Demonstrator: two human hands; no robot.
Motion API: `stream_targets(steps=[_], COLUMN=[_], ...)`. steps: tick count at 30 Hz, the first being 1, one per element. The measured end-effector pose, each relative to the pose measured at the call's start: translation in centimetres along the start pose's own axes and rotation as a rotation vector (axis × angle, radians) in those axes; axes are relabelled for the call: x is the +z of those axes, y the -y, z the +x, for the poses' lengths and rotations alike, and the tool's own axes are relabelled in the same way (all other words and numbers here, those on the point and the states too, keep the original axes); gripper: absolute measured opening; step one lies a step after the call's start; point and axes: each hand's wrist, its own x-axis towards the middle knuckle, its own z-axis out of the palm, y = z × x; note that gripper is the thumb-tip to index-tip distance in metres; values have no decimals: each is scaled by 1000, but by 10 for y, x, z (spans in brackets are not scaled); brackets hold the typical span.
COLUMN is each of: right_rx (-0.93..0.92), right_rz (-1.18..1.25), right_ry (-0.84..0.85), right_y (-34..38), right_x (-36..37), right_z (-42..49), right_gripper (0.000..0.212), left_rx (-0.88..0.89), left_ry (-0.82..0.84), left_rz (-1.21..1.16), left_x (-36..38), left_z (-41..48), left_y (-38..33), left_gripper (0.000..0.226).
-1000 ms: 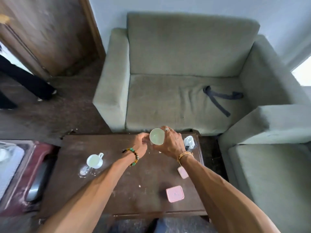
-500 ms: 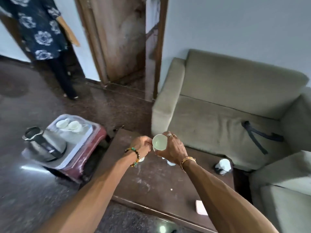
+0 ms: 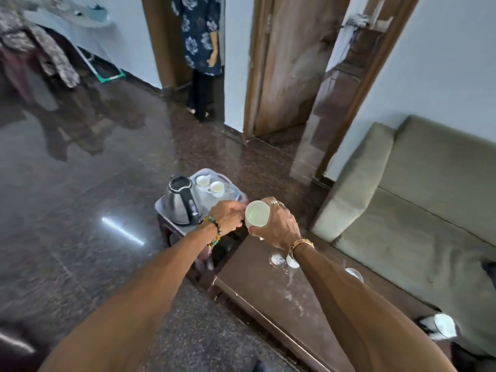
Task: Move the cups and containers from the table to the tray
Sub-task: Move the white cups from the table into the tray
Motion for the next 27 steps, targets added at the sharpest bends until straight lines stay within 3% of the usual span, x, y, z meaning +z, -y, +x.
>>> stream_targets(steps=[5,16,22,27], right_rx=[-48,-27,-25,14], right_rz=[-15,-11,-38,-37], right_ry=[85,261,285,268], right_y=[36,38,48,55], right_x=[41,107,109,128], right_z=[35,137,201,246], right_gripper=[75,70,83,84], left_rx=[-49,-210,-230,-201], left_ry=[-114,-63,-63,-28], left_rz=[28,77,30,100], left_x=[-44,-90,-117,-144], left_z=[12,111,162,210], left_y=[34,77,64,63], left_gripper=[35,26,51,52])
